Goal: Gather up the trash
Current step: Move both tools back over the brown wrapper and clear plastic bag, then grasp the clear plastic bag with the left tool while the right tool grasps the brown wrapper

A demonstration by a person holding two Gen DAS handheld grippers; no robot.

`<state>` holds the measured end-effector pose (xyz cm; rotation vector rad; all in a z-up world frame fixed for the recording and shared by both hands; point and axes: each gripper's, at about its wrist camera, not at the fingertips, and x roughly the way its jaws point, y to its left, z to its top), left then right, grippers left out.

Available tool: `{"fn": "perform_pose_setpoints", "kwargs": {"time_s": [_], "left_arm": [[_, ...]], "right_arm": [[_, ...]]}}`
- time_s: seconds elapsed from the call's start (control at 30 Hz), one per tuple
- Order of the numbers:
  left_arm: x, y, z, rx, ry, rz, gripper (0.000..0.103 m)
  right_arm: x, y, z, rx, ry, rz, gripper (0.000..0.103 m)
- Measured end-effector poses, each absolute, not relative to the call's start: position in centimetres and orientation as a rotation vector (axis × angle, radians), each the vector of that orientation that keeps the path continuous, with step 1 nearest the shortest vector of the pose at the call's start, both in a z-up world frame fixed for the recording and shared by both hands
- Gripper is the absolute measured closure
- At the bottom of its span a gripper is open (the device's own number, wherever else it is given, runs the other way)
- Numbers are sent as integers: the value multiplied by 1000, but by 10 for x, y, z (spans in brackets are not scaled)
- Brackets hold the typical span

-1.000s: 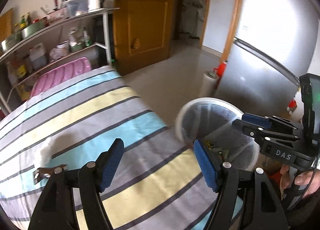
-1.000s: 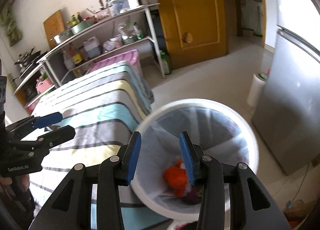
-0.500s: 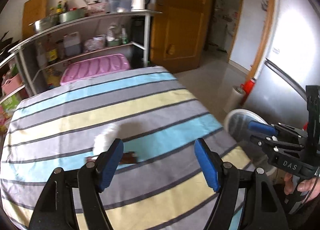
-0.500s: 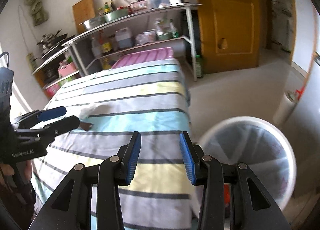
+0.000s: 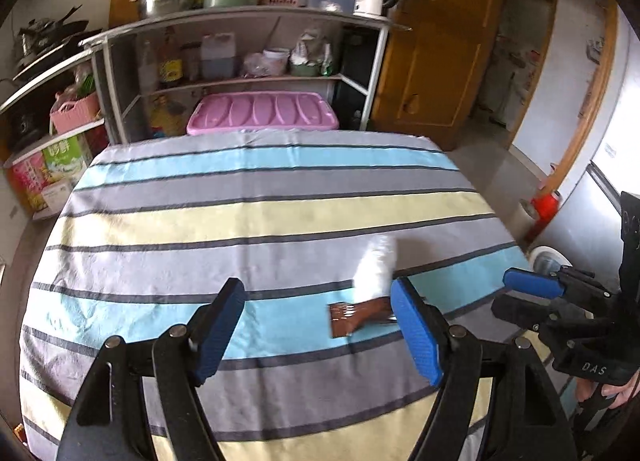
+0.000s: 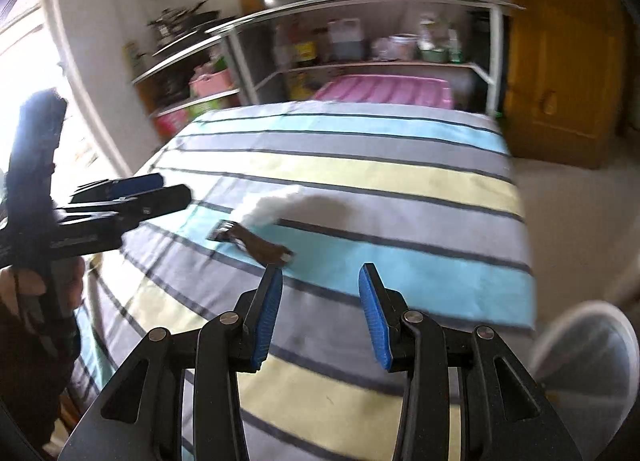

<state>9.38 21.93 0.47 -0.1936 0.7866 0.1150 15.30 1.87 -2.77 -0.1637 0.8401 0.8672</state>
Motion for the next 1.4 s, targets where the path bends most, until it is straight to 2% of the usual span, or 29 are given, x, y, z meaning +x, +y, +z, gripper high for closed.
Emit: {"fn": "perform_pose_setpoints", "kwargs": {"time_s": [0.27,0.57,0.87,0.93,1.0,1.03,1.4], "left_arm": [[117,221,-3,-199,819,40,25],[125,238,-2,-236,819,73,25],[134,237,-6,-241,832,52,25],[138,235,-7,-247,836,39,25],[143,232,-8,-250,842,23,25],[145,230,-9,-249,848,22,25],[160,211,-19,-222,887,-25,25]], "right_arm": [[151,60,-53,-293,859,974,62],[150,77,-51,-350,807,1030,62],[161,87,-60,-369,861,1063,62],[162,86,-61,-364,865,1061,64],[161,86,-61,-369,863,1061,79],[160,85,-62,-373,864,1065,82],[160,49,-60,-413,866,1012,85]]}}
